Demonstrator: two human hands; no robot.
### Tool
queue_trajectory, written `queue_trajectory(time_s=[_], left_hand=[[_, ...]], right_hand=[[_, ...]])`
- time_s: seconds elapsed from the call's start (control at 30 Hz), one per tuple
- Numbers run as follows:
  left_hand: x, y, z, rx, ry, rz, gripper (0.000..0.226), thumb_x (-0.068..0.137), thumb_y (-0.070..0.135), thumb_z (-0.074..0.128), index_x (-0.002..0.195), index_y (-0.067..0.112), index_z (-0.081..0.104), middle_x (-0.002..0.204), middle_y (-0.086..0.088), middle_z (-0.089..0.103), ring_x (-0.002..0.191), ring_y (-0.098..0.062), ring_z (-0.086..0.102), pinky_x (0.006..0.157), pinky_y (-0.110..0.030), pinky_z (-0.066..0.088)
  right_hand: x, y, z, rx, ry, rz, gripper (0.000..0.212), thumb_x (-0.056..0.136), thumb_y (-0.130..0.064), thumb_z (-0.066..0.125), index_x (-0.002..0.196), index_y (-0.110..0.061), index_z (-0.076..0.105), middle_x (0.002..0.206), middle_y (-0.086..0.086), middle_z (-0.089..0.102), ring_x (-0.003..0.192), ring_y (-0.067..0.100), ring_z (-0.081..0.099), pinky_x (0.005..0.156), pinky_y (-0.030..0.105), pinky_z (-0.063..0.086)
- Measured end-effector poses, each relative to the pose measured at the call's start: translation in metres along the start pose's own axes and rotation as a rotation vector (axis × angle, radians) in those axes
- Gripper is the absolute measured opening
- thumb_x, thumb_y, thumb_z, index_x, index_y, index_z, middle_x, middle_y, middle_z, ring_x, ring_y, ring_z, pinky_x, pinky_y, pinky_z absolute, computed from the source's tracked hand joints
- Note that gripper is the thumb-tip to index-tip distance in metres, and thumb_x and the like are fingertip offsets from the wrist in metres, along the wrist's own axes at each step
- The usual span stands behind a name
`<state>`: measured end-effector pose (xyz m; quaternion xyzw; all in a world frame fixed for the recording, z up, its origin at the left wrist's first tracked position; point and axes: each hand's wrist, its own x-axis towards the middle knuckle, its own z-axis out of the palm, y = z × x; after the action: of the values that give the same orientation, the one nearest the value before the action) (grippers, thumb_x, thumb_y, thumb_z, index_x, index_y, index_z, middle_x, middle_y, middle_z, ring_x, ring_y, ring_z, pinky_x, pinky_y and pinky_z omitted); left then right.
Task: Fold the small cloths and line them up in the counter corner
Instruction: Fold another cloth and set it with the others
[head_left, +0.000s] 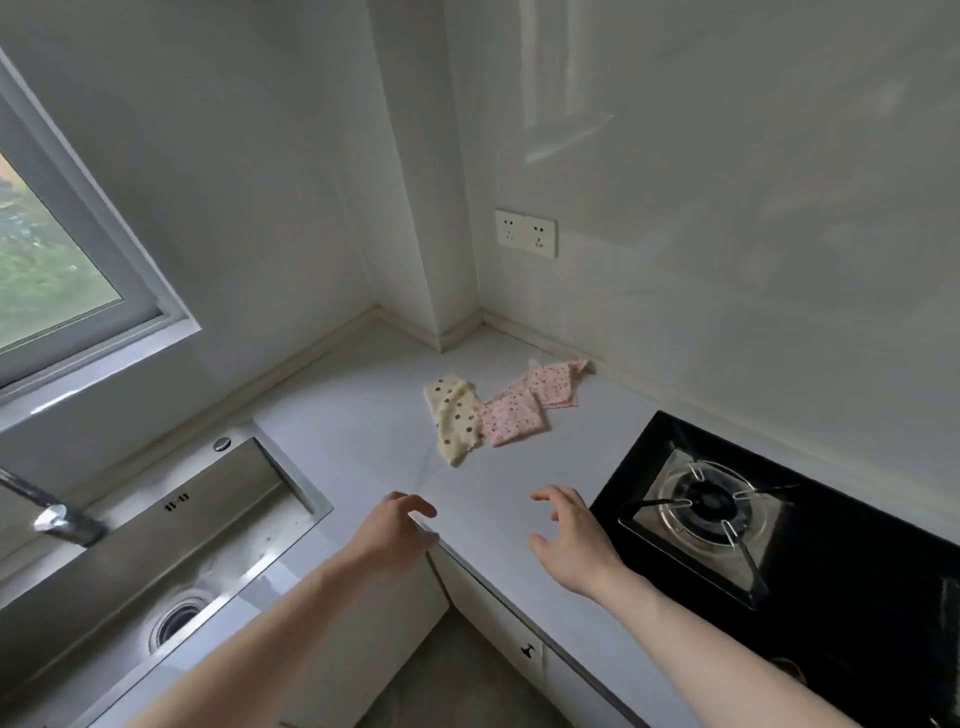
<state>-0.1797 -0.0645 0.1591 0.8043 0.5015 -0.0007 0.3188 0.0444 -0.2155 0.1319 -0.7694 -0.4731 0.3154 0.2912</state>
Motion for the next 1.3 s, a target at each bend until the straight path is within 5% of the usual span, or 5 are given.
queue_trajectory(time_s=[0.53,0.7,0.77,1.1,1.3], left_hand=[[0.233,-0.085,0.035,0.269,-0.25,0.276,0.065,0.088,0.061,0.062,0.147,0.039,0.047,0.168,0.007,0.005,0.152,-0.026,0.017,0.122,-0.042,0.028],[0.265,-0.112,0.091,0.256,-0.104,0.383,0.077,0.087,0.075,0.041,0.157,0.047,0.024,0.17,0.01,-0.006,0.157,-0.021,-0.003,0.127,-0.04,0.002],[0.265,-0.119,0.11,0.314,0.051,0.442,0.083,0.089,0.077,0.028,0.161,0.041,0.008,0.17,0.011,-0.009,0.157,-0.017,-0.008,0.127,-0.04,-0.003],[0.27,-0.132,0.131,0.286,0.223,0.494,0.086,0.095,0.071,0.032,0.163,0.027,0.001,0.17,0.001,0.009,0.154,-0.02,0.013,0.127,-0.035,0.007],[0.271,-0.136,0.137,0.245,0.287,0.519,0.087,0.095,0.069,0.039,0.162,0.025,0.004,0.164,-0.003,0.022,0.146,-0.026,0.03,0.122,-0.036,0.02]], right_hand=[[0.116,0.037,0.109,-0.237,0.133,0.308,0.058,0.099,-0.032,0.057,0.153,-0.029,0.036,0.166,-0.008,0.021,0.153,0.012,0.02,0.125,0.029,0.021],[0.132,0.087,0.151,-0.486,0.032,0.343,0.088,0.092,-0.07,0.04,0.164,-0.029,0.009,0.172,0.001,-0.006,0.158,0.024,-0.007,0.127,0.042,-0.001],[0.134,0.098,0.17,-0.601,0.118,0.311,0.09,0.088,-0.075,0.037,0.161,-0.022,0.029,0.169,0.008,0.019,0.156,0.031,0.017,0.122,0.049,0.01],[0.128,0.11,0.19,-0.729,0.264,0.256,0.095,0.083,-0.08,-0.01,0.164,-0.03,0.0,0.171,-0.001,-0.007,0.158,0.023,-0.008,0.127,0.045,-0.002],[0.122,0.109,0.2,-0.701,0.336,0.219,0.089,0.085,-0.077,-0.001,0.163,-0.035,0.001,0.172,-0.004,-0.006,0.158,0.019,-0.007,0.128,0.04,-0.003]])
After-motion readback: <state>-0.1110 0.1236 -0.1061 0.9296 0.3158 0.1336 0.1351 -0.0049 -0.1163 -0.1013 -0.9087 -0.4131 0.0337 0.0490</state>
